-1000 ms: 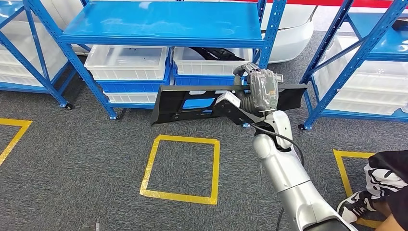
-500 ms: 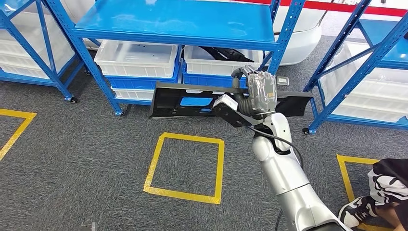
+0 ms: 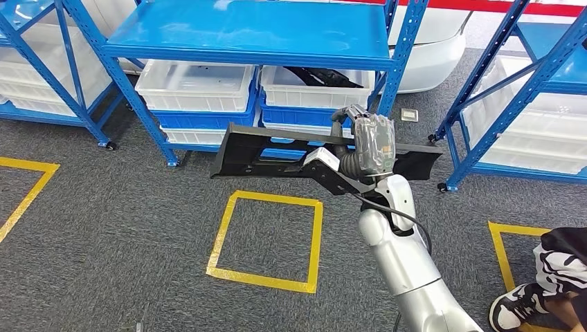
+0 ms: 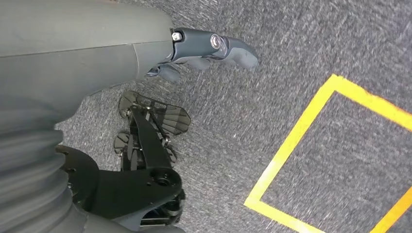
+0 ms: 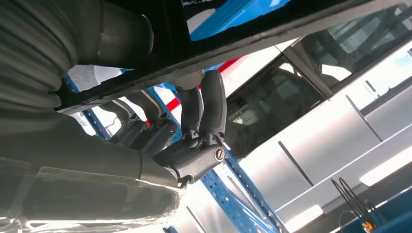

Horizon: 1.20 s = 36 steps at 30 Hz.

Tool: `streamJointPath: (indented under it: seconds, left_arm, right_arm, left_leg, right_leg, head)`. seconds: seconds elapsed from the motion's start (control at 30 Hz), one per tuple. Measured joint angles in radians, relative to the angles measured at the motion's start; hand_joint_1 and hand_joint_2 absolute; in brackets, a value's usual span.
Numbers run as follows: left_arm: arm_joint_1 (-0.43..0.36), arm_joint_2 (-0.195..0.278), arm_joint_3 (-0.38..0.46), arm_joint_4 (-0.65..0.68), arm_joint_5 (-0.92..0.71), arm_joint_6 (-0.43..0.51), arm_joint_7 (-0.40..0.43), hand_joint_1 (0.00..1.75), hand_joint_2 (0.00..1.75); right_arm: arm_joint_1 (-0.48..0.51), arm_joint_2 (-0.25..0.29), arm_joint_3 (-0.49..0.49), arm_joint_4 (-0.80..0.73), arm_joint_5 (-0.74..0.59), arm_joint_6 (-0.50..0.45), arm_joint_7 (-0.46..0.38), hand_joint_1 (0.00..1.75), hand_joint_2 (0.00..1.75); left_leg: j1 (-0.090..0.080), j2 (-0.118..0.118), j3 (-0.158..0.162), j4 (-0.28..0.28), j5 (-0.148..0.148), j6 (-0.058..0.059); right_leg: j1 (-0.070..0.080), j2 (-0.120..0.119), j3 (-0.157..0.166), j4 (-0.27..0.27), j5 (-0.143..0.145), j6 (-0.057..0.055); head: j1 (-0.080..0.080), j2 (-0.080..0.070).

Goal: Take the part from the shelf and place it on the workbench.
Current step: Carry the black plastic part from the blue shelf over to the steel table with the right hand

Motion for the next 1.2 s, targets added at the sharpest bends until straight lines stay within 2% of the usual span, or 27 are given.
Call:
streamJointPath:
  seconds: [0.07, 0.1, 0.13, 0.2, 0.27, 0.3, 0.33, 0.4, 0.43, 0.47, 0.5, 0.57, 0.6, 0.63, 0.67, 0.7, 0.73, 0.8, 0.87, 0.93, 0.97, 1.0, 1.03, 1.1, 1.13, 1.17, 1.2]
  left_arm:
    - [-0.001, 0.001, 0.000, 0.000, -0.003, -0.001, -0.001, 0.00, 1.75]
    - [-0.002, 0.001, 0.000, 0.000, -0.005, -0.002, -0.001, 0.00, 1.75]
    - [-0.004, 0.001, 0.000, -0.001, -0.006, -0.003, -0.001, 0.00, 1.75]
    - [-0.005, 0.002, 0.000, -0.001, -0.008, -0.004, -0.001, 0.00, 1.75]
    - [-0.005, 0.000, 0.000, -0.001, -0.008, -0.005, -0.001, 0.00, 1.75]
    - [-0.006, -0.001, 0.000, -0.001, -0.009, -0.005, -0.001, 0.00, 1.75]
    - [-0.007, -0.002, 0.000, -0.001, -0.010, -0.006, -0.001, 0.00, 1.75]
    - [-0.008, -0.002, 0.000, -0.001, -0.012, -0.005, -0.001, 0.00, 1.75]
    - [-0.008, -0.002, 0.000, -0.001, -0.013, -0.005, -0.001, 0.00, 1.75]
    - [-0.008, -0.003, 0.000, -0.001, -0.014, -0.005, -0.001, 0.00, 1.75]
    - [-0.007, -0.003, 0.000, -0.001, -0.014, -0.005, -0.001, 0.00, 1.75]
    - [-0.005, -0.004, 0.000, -0.001, -0.014, -0.005, -0.001, 0.00, 1.75]
    - [-0.005, -0.005, 0.000, -0.001, -0.014, -0.004, -0.001, 0.00, 1.75]
    - [-0.004, -0.005, 0.000, -0.001, -0.014, -0.004, -0.001, 0.00, 1.75]
    - [-0.003, -0.004, 0.000, -0.001, -0.014, -0.004, -0.001, 0.00, 1.75]
    - [-0.001, -0.004, 0.000, -0.001, -0.014, -0.003, -0.001, 0.00, 1.75]
    - [0.002, -0.003, 0.000, -0.001, -0.014, -0.002, -0.001, 0.00, 1.75]
    - [0.005, -0.001, 0.000, -0.001, -0.013, -0.001, -0.001, 0.00, 1.75]
    - [0.004, 0.000, 0.000, -0.001, -0.012, -0.001, -0.001, 0.00, 1.75]
    - [0.004, -0.001, 0.000, -0.001, -0.010, -0.002, -0.001, 0.00, 1.75]
    - [0.005, -0.001, 0.001, -0.001, -0.010, -0.002, -0.001, 0.00, 1.75]
    - [0.005, -0.001, 0.001, -0.001, -0.010, -0.002, -0.002, 0.00, 1.75]
    - [0.005, -0.001, 0.001, -0.001, -0.010, -0.003, -0.002, 0.00, 1.75]
    - [0.004, 0.001, 0.002, -0.002, -0.010, -0.004, -0.003, 0.00, 1.75]
    - [0.002, 0.001, 0.003, -0.002, -0.012, -0.004, -0.004, 0.00, 1.75]
    - [0.001, 0.002, 0.005, -0.002, -0.014, -0.005, -0.005, 0.00, 1.75]
    - [0.001, 0.002, 0.006, -0.003, -0.016, -0.005, -0.005, 0.00, 1.75]
  right_arm:
    - [0.007, 0.000, -0.005, -0.021, 0.005, 0.006, 0.005, 1.75, 1.75]
    - [0.009, -0.001, -0.007, -0.031, 0.007, 0.010, 0.007, 1.75, 1.75]
    - [0.010, -0.001, -0.010, -0.041, 0.008, 0.014, 0.008, 1.75, 1.75]
    - [0.014, -0.003, -0.014, -0.055, 0.010, 0.019, 0.011, 1.75, 1.75]
    - [0.019, -0.004, -0.018, -0.067, 0.011, 0.022, 0.013, 1.75, 1.75]
    - [0.019, -0.005, -0.021, -0.072, 0.011, 0.023, 0.014, 1.75, 1.75]
    - [0.020, -0.007, -0.024, -0.076, 0.012, 0.025, 0.015, 1.75, 1.75]
    - [0.026, -0.012, -0.031, -0.080, 0.013, 0.031, 0.016, 1.75, 1.75]
    - [0.031, -0.015, -0.034, -0.080, 0.013, 0.034, 0.017, 1.75, 1.75]
    - [0.036, -0.018, -0.037, -0.080, 0.013, 0.036, 0.017, 1.75, 1.75]
    - [0.039, -0.021, -0.038, -0.081, 0.014, 0.037, 0.017, 1.75, 1.75]
    - [0.040, -0.024, -0.040, -0.085, 0.014, 0.038, 0.017, 1.75, 1.75]
    - [0.040, -0.025, -0.041, -0.088, 0.014, 0.038, 0.017, 1.75, 1.75]
    - [0.040, -0.025, -0.041, -0.090, 0.015, 0.038, 0.017, 1.75, 1.75]
    - [0.040, -0.026, -0.041, -0.091, 0.015, 0.038, 0.017, 1.75, 1.75]
    - [0.041, -0.025, -0.041, -0.092, 0.015, 0.038, 0.017, 1.75, 1.75]
    - [0.041, -0.025, -0.042, -0.093, 0.015, 0.039, 0.017, 1.75, 1.75]
    - [0.040, -0.023, -0.042, -0.096, 0.015, 0.039, 0.017, 1.75, 1.75]
    - [0.040, -0.021, -0.042, -0.100, 0.015, 0.041, 0.017, 1.75, 1.75]
    - [0.042, -0.020, -0.042, -0.101, 0.014, 0.044, 0.017, 1.75, 1.75]
    - [0.044, -0.020, -0.042, -0.101, 0.014, 0.046, 0.017, 1.75, 1.75]
    - [0.045, -0.020, -0.042, -0.102, 0.014, 0.046, 0.017, 1.75, 1.75]
    - [0.045, -0.020, -0.042, -0.102, 0.013, 0.047, 0.017, 1.75, 1.75]
    - [0.045, -0.020, -0.042, -0.106, 0.013, 0.047, 0.017, 1.75, 1.75]
    - [0.045, -0.021, -0.042, -0.108, 0.013, 0.047, 0.017, 1.75, 1.75]
    - [0.045, -0.021, -0.042, -0.110, 0.013, 0.047, 0.017, 1.75, 1.75]
    - [0.046, -0.022, -0.042, -0.111, 0.013, 0.047, 0.017, 1.75, 1.75]
  left_leg:
    - [-0.003, 0.021, 0.070, -0.134, 0.061, 0.010]
    - [-0.008, 0.033, 0.100, -0.191, 0.080, 0.016]
    - [-0.013, 0.042, 0.117, -0.226, 0.088, 0.022]
    - [-0.021, 0.035, 0.119, -0.239, 0.087, 0.032]
    - [-0.018, 0.021, 0.126, -0.255, 0.096, 0.046]
    - [-0.017, 0.015, 0.129, -0.264, 0.103, 0.054]
    - [-0.015, 0.008, 0.132, -0.271, 0.109, 0.060]
    - [-0.016, -0.008, 0.130, -0.273, 0.113, 0.067]
    - [-0.016, -0.019, 0.128, -0.272, 0.114, 0.067]
    - [-0.016, -0.029, 0.127, -0.272, 0.115, 0.066]
    - [-0.016, -0.039, 0.126, -0.270, 0.115, 0.065]
    - [-0.016, -0.057, 0.122, -0.261, 0.113, 0.059]
    - [-0.018, -0.065, 0.117, -0.253, 0.110, 0.054]
    - [-0.019, -0.072, 0.112, -0.247, 0.108, 0.048]
    - [-0.020, -0.076, 0.108, -0.242, 0.108, 0.042]
    - [-0.020, -0.081, 0.105, -0.241, 0.109, 0.037]
    - [-0.017, -0.082, 0.103, -0.240, 0.109, 0.032]
    - [-0.013, -0.059, 0.091, -0.214, 0.092, 0.022]
    - [-0.009, -0.020, 0.047, -0.115, 0.034, 0.012]
    - [-0.005, -0.005, -0.013, 0.013, -0.022, 0.004]
    - [-0.003, -0.003, -0.027, 0.042, -0.028, 0.003]
    - [-0.003, -0.001, -0.022, 0.032, -0.015, 0.004]
    - [-0.003, 0.003, 0.004, -0.016, 0.013, 0.009]
    - [-0.012, 0.034, 0.079, -0.153, 0.067, 0.024]
    - [-0.018, 0.047, 0.103, -0.199, 0.080, 0.032]
    - [-0.024, 0.055, 0.114, -0.222, 0.082, 0.039]
    - [-0.030, 0.051, 0.114, -0.226, 0.080, 0.045]
  right_leg:
    - [0.002, -0.005, 0.002, 0.000, 0.000, 0.001]
    - [0.006, -0.009, 0.001, 0.000, -0.001, 0.002]
    - [0.010, -0.013, 0.001, 0.000, -0.002, 0.005]
    - [0.014, -0.025, 0.000, -0.002, -0.003, 0.014]
    - [0.015, -0.028, -0.005, 0.006, -0.011, 0.023]
    - [0.016, -0.021, -0.016, 0.029, -0.025, 0.024]
    - [0.016, -0.010, -0.038, 0.075, -0.048, 0.022]
    - [0.012, 0.007, -0.102, 0.209, -0.103, 0.016]
    - [0.010, 0.010, -0.129, 0.262, -0.120, 0.018]
    - [0.009, 0.011, -0.140, 0.282, -0.122, 0.024]
    - [0.006, 0.012, -0.130, 0.261, -0.108, 0.033]
    - [-0.001, 0.025, -0.066, 0.130, -0.057, 0.050]
    - [-0.003, 0.033, -0.034, 0.068, -0.035, 0.052]
    - [-0.004, 0.038, -0.013, 0.028, -0.022, 0.049]
    - [-0.003, 0.041, -0.005, 0.013, -0.018, 0.043]
    - [0.001, 0.036, -0.004, 0.014, -0.015, 0.035]
    - [-0.002, 0.031, -0.004, 0.014, -0.012, 0.028]
    - [-0.006, 0.021, -0.002, 0.012, -0.008, 0.015]
    - [-0.005, 0.010, -0.001, 0.011, -0.008, 0.004]
    - [0.000, -0.004, -0.001, 0.011, -0.009, -0.001]
    - [0.002, -0.012, -0.002, 0.011, -0.010, -0.002]
    - [0.004, -0.019, -0.001, 0.011, -0.010, -0.002]
    - [0.005, -0.027, 0.000, 0.011, -0.011, -0.003]
    - [0.011, -0.039, 0.002, 0.011, -0.013, -0.002]
    - [0.014, -0.046, 0.002, 0.011, -0.014, 0.000]
    - [0.016, -0.052, 0.002, 0.011, -0.015, 0.004]
    - [0.018, -0.060, 0.002, 0.009, -0.016, 0.008]
  head:
    - [0.000, 0.000]
    - [0.001, 0.000]
    - [0.000, 0.000]
    - [0.001, 0.000]
    - [0.002, 0.000]
    - [0.003, 0.000]
    - [0.005, 0.000]
    - [0.008, 0.000]
    - [0.009, 0.000]
    - [0.009, 0.000]
    - [0.009, 0.000]
    - [0.010, 0.000]
    - [0.010, 0.000]
    - [0.010, 0.000]
    - [0.010, 0.000]
    - [0.010, 0.000]
    - [0.010, 0.000]
    - [0.008, 0.000]
    - [0.003, 0.000]
    - [0.001, 0.000]
    - [0.001, 0.000]
    - [0.001, 0.000]
    - [0.001, 0.000]
    - [0.001, 0.000]
    - [0.002, 0.000]
    - [0.002, 0.000]
    - [0.002, 0.000]
